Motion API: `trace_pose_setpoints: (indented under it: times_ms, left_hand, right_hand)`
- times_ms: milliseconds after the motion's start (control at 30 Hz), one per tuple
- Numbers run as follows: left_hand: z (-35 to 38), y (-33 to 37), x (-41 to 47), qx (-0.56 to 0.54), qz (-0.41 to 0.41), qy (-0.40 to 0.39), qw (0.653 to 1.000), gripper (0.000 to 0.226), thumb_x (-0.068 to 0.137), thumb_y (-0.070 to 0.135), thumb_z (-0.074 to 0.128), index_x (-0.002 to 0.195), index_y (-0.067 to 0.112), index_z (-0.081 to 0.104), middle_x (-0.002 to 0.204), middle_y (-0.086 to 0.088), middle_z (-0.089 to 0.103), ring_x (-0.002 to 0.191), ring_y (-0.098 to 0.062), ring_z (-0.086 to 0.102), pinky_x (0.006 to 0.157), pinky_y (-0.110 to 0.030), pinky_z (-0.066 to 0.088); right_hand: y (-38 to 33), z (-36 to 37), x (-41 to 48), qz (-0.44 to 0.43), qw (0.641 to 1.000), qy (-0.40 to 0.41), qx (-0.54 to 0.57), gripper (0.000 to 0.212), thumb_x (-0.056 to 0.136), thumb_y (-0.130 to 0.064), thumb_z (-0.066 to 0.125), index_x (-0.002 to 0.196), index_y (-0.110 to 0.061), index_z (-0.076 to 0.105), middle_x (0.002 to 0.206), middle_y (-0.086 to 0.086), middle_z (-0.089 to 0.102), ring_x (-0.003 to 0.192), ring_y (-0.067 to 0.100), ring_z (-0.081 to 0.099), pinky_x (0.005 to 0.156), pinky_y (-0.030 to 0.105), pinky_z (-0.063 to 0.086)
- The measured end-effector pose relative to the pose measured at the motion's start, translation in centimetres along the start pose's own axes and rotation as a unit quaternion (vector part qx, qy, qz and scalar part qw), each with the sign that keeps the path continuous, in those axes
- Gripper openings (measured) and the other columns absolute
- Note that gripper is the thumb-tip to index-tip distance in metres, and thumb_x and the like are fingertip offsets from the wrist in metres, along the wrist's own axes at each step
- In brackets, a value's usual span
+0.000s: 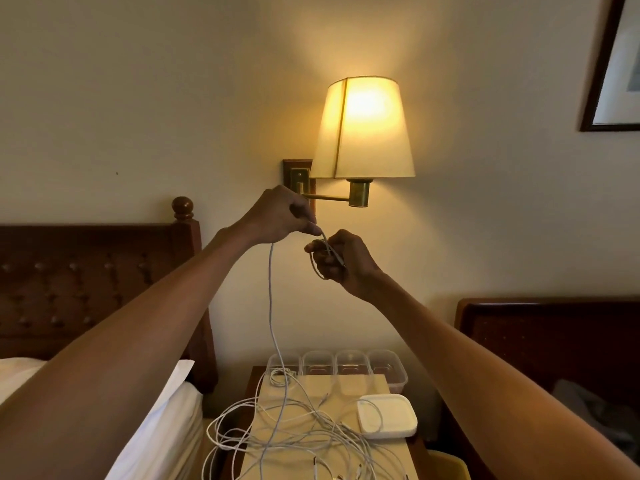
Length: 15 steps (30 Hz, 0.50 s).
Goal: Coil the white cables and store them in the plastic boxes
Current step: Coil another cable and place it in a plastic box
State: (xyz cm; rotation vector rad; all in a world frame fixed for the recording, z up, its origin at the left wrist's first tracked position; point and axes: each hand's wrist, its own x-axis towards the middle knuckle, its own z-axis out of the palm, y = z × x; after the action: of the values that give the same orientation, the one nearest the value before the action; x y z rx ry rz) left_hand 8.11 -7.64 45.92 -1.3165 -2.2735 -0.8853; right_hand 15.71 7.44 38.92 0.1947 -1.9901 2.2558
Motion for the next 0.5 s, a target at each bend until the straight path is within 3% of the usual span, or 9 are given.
trace_pose_setpoints:
  times_ms: [133, 333, 500]
  left_hand:
    - [0.3, -1.2, -0.5, -0.061, -0.05, -0.017, 0.997, 0.014, 0.082, 0.023, 0.079, 0.093, 0.015, 0.076, 0.091, -0.001, 0.069, 0.083, -0.017, 0.063, 0.065, -0.027, 0.051]
    - [1.4, -2.7, -1.9, -0.224, -0.125, -0.046, 0.966, 0.017, 0.09, 0.011, 0.067, 0.105, 0.006, 0.073, 0.103, -0.01, 0.069, 0.095, -0.025, 0.066, 0.078, -0.033, 0.055]
    - [3.1, -3.6, -2.9, -0.263, -0.185, -0.086, 0.943, 0.021, 0.102, 0.019, 0.052, 0.108, 0.008, 0.069, 0.087, -0.013, 0.067, 0.081, -0.022, 0.065, 0.084, -0.042, 0.056]
  right_hand:
    - [-0.2, 0.0, -0.4, 0.039, 0.994, -0.037, 0.092, 0.034, 0.097, -0.019, 0.029, 0.1, -0.002, 0.059, 0.065, 0.003, 0.04, 0.053, 0.01, 0.035, 0.051, 0.021, 0.029]
    - [-0.7, -0.2, -0.7, 0.054, 0.974, -0.116, 0.186, 0.028, 0.097, -0.018, 0.029, 0.101, -0.004, 0.052, 0.066, 0.002, 0.039, 0.052, 0.009, 0.034, 0.048, 0.018, 0.032]
    - [-1.8, -0.3, -0.2, 0.017, 0.966, -0.104, 0.237, 0.032, 0.101, -0.016, 0.03, 0.12, -0.001, 0.053, 0.071, 0.002, 0.045, 0.058, 0.009, 0.043, 0.054, 0.017, 0.04]
